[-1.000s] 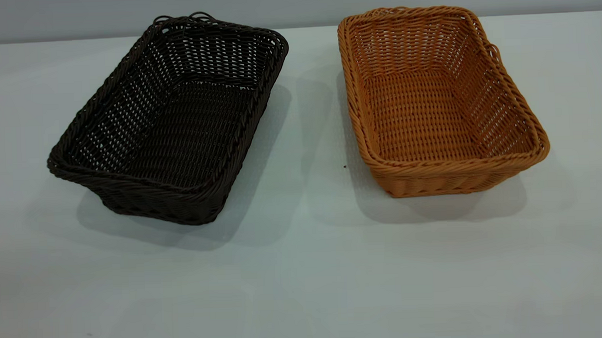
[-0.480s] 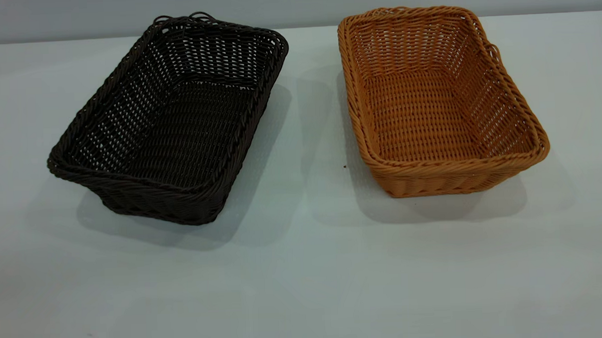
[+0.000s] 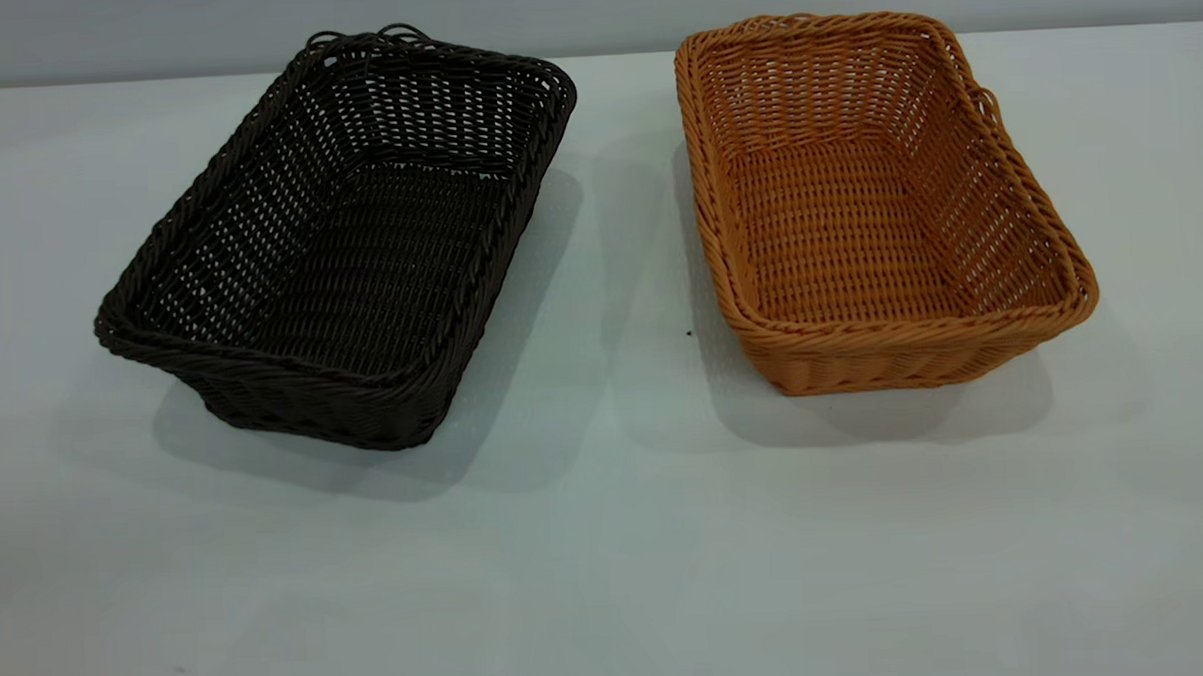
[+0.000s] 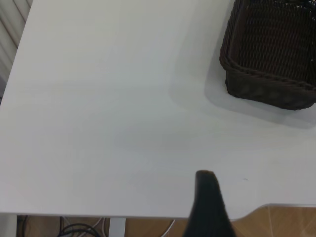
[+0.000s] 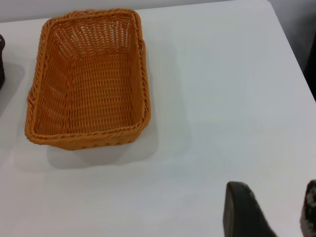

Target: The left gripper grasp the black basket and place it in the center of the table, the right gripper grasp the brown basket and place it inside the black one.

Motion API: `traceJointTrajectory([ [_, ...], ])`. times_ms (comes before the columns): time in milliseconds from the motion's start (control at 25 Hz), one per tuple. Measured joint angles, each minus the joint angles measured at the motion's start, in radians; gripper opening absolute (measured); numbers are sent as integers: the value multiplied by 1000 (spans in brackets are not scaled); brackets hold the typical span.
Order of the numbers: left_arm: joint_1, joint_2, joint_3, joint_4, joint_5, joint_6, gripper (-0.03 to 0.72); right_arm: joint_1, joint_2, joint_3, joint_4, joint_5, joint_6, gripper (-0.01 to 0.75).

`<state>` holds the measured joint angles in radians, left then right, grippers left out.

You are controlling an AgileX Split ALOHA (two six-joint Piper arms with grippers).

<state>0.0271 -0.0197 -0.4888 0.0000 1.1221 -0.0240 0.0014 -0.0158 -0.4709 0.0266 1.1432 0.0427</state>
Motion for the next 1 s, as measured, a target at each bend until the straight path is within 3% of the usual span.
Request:
traceJointTrajectory([
  [680,0,4,0,0,0,0,475,0,0,0,68,-2,0,255],
  [800,0,73,-26,0,-12,0,475,0,0,-1,72,-22,0,333],
  [1000,0,299,-107,-9,-114,-14,475,0,0,-12,72,-55,4,568],
])
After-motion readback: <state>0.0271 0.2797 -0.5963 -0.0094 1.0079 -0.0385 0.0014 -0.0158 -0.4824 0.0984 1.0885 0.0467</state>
